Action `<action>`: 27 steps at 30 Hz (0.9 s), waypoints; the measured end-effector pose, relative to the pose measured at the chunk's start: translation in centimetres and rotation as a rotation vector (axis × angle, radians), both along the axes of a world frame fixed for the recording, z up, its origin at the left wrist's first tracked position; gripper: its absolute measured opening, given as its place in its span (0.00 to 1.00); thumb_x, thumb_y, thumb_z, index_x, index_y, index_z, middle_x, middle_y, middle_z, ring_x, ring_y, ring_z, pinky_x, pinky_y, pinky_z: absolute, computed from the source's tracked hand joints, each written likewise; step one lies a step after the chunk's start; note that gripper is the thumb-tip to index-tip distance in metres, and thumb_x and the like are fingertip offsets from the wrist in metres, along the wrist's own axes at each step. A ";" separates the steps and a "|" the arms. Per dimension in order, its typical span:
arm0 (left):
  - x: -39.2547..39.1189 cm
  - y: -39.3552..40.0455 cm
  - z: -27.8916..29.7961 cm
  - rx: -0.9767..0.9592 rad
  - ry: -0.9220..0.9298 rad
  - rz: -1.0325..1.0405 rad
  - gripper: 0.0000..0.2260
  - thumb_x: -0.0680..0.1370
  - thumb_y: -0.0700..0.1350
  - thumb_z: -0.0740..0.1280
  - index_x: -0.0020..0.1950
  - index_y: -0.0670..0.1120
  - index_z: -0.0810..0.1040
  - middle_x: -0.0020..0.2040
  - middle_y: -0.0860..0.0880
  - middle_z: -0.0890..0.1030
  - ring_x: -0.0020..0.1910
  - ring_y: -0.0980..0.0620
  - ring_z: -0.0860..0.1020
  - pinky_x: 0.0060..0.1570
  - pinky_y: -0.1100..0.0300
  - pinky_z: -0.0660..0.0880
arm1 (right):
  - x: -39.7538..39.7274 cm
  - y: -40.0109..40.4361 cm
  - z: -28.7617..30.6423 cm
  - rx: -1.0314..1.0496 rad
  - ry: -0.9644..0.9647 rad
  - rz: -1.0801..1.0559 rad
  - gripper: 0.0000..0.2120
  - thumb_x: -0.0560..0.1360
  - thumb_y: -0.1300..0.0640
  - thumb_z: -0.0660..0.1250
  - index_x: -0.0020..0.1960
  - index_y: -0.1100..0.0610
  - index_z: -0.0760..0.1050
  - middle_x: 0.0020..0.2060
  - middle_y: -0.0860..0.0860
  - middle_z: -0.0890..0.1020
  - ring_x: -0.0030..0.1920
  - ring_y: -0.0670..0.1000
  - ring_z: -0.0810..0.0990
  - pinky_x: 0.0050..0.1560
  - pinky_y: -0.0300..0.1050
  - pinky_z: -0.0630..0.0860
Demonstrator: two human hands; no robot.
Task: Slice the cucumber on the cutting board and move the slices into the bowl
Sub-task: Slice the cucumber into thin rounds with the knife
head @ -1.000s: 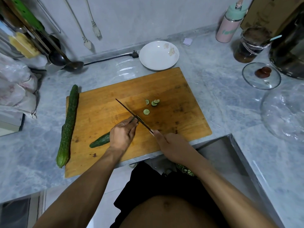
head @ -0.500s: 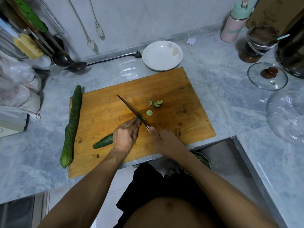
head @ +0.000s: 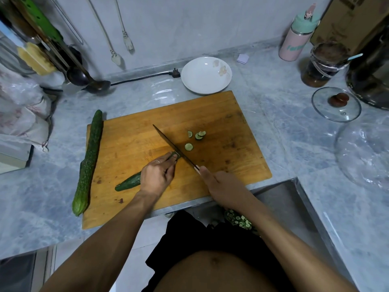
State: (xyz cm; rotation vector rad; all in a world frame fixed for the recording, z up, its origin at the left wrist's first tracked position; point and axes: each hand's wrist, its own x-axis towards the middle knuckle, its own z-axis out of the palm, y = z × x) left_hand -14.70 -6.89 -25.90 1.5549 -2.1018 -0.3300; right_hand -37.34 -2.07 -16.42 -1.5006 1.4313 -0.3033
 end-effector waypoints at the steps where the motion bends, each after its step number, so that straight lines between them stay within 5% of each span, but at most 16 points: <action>1: 0.0 0.0 0.0 -0.001 0.000 -0.001 0.11 0.75 0.40 0.71 0.57 0.46 0.84 0.59 0.45 0.83 0.55 0.47 0.82 0.51 0.51 0.81 | 0.1 0.3 0.0 -0.022 0.006 0.015 0.29 0.83 0.38 0.47 0.28 0.53 0.63 0.18 0.45 0.70 0.21 0.40 0.70 0.26 0.35 0.63; 17: -0.2 0.3 0.1 -0.012 -0.027 0.000 0.12 0.75 0.41 0.67 0.54 0.43 0.85 0.57 0.43 0.83 0.53 0.43 0.83 0.53 0.50 0.80 | 0.7 0.8 0.4 0.034 -0.003 0.011 0.30 0.82 0.37 0.48 0.30 0.55 0.65 0.25 0.49 0.71 0.27 0.48 0.72 0.31 0.44 0.66; 23: -0.2 0.3 0.0 0.001 -0.046 -0.008 0.11 0.75 0.41 0.66 0.54 0.44 0.85 0.57 0.44 0.83 0.54 0.44 0.82 0.51 0.52 0.81 | 3.0 -0.9 -1.1 0.014 0.085 0.027 0.35 0.82 0.37 0.44 0.42 0.62 0.77 0.39 0.60 0.80 0.41 0.56 0.79 0.40 0.45 0.70; 27: 0.0 0.3 0.0 -0.007 -0.031 -0.008 0.10 0.75 0.39 0.69 0.55 0.44 0.85 0.58 0.44 0.83 0.55 0.45 0.82 0.55 0.54 0.78 | 2.8 -0.9 -1.9 0.008 0.077 0.021 0.36 0.82 0.37 0.44 0.41 0.63 0.78 0.38 0.58 0.81 0.41 0.55 0.79 0.42 0.44 0.69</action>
